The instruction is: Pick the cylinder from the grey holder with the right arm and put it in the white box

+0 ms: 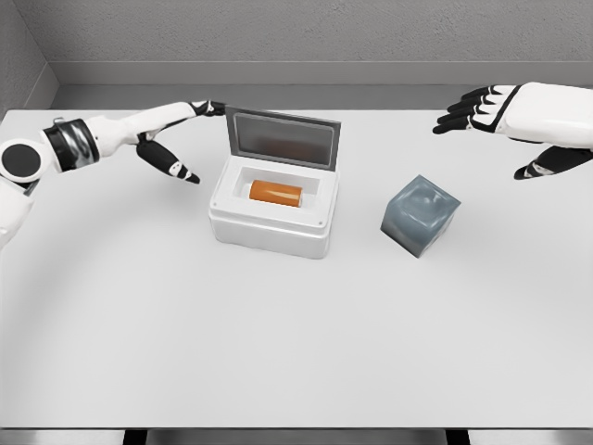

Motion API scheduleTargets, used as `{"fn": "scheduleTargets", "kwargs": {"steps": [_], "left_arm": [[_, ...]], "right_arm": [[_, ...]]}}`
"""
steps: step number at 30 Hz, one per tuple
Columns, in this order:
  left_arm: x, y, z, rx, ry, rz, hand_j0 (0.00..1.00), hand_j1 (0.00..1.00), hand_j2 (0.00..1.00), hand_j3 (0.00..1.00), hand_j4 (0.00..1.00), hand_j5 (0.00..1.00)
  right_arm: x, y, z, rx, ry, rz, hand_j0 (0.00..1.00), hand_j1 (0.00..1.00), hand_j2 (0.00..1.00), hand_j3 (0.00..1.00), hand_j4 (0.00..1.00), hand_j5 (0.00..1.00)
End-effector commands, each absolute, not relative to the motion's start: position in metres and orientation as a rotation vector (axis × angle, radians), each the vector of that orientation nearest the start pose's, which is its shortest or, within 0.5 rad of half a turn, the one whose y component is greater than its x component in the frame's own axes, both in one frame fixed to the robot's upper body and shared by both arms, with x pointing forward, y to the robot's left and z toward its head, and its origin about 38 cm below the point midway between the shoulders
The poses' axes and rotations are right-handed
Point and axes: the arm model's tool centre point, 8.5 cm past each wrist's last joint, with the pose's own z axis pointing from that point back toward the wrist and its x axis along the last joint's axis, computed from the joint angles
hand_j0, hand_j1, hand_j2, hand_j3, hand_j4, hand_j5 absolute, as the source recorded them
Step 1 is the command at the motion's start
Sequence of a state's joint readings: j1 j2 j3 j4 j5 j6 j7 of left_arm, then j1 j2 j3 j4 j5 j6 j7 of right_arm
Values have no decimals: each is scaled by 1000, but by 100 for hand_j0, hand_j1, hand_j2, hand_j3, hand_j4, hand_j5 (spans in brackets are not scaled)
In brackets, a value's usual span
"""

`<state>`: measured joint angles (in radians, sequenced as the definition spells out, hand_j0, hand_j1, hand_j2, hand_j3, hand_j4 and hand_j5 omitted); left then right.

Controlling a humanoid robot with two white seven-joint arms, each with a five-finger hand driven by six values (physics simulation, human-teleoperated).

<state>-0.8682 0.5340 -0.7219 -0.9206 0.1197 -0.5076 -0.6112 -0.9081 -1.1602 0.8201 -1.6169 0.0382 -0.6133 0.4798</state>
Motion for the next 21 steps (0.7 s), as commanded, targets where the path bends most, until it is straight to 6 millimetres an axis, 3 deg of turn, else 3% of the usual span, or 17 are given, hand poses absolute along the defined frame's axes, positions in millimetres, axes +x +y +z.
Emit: {"fn": "scheduleTargets", "kwargs": {"steps": [1,13,21], "left_arm": [[521,279,203,-25,-1556,-1458,100,100,100,100,100,100],[515,273,205,-44,-1582,-1483,100,100,100,100,100,100],[515,280,206,-34,-1583,-1472,100,100,100,100,100,100]], "right_arm": [[402,-339,338,-424,-1539,2098,100,100,100,100,100,100],[404,-333,335,-407,-1552,2103,100,100,100,100,100,100],[404,-333,334,-410,-1546,2106,100,100,100,100,100,100]]}}
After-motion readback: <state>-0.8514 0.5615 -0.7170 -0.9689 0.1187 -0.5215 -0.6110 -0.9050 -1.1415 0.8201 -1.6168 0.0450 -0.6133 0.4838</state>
